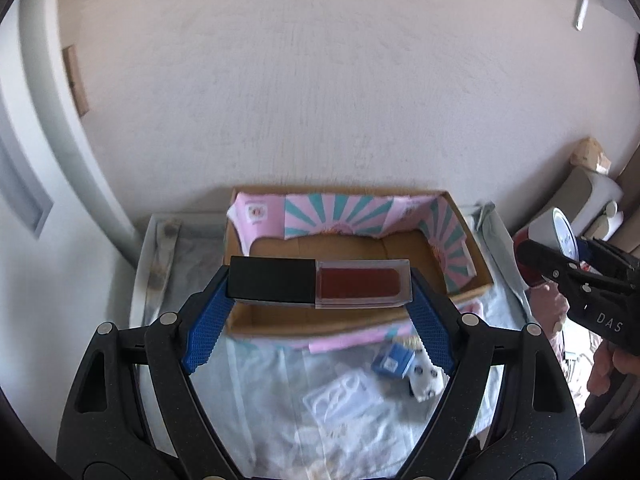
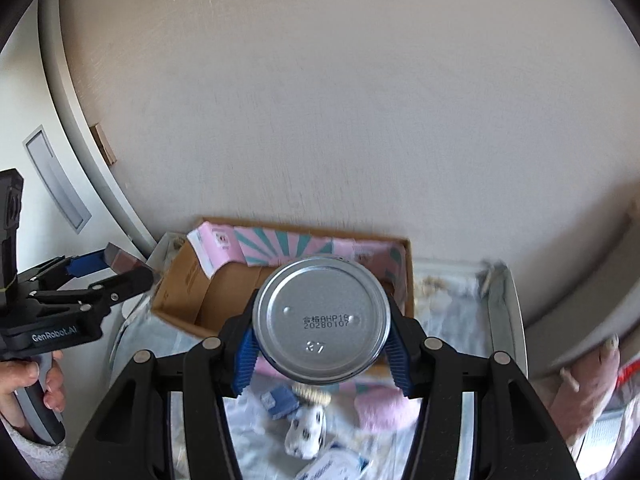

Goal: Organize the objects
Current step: 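Carry tube and tin into the cardboard box with both tools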

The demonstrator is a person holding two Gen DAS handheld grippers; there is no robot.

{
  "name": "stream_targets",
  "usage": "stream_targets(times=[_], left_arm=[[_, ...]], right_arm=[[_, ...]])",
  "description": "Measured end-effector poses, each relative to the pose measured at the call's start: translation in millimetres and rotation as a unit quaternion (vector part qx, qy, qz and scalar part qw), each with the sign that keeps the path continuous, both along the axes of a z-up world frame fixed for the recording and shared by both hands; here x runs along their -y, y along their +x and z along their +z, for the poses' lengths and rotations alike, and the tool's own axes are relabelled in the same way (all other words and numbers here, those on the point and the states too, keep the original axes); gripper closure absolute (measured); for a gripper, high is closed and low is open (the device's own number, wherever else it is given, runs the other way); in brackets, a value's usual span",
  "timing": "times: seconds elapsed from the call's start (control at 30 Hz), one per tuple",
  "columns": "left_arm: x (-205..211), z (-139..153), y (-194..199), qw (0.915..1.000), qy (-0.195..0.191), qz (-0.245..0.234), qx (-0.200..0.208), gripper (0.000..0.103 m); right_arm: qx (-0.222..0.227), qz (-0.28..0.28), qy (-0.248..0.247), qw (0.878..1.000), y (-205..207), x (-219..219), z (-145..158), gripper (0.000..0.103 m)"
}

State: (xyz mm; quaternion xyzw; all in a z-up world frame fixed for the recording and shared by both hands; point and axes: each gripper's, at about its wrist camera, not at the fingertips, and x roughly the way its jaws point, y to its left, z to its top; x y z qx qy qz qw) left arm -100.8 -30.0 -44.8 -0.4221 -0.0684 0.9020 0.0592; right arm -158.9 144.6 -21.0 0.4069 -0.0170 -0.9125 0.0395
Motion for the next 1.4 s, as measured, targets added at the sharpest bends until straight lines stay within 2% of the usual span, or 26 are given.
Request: stream_targets(times=[0.27,0.37,0.53,0.87,0.93,1.03,1.3,1.37,1.4], left_arm=[[-1,-22,-71,0.9994,-0.007,0.004,0.033,0.022],[-2,-40,-96,0.9982,-0.018,0.004,0.056,0.022],[-4,-73,-131,0.9943,-0.040,0.000,0.099,0.022],[-19,-135,-152,0.9819,-0.081,-0.026,0.169,0.022],[-28,-140,-151,0.9788,-0.113,-0.039,0.167,0.022],[-38,-143,-152,0.9752,-0.132,-0.056,0.168,0.022],[-43,-141,-159,0.9735,-0.143,-0.072,0.163,0.022],[-46,-139,-159,0.9717,-0.155,-0.080,0.159,0.011],[-48,-137,-160,0.9700,-0.164,-0.083,0.159,0.000]], right_arm=[[0.037,0.044,0.004,0.998,-80,3,-24,0.053],[0.065,0.058,0.011,0.996,-111,2,-48,0.053],[0.108,0.088,0.032,0.990,-137,7,-90,0.053],[0.174,0.133,0.046,0.975,-144,19,-151,0.053],[0.182,0.139,0.050,0.972,-144,22,-160,0.053],[0.189,0.138,0.051,0.971,-144,23,-167,0.053],[0.201,0.153,0.048,0.966,-144,27,-171,0.053],[0.207,0.164,0.042,0.964,-142,29,-171,0.049],[0.207,0.168,0.034,0.963,-142,30,-169,0.043]])
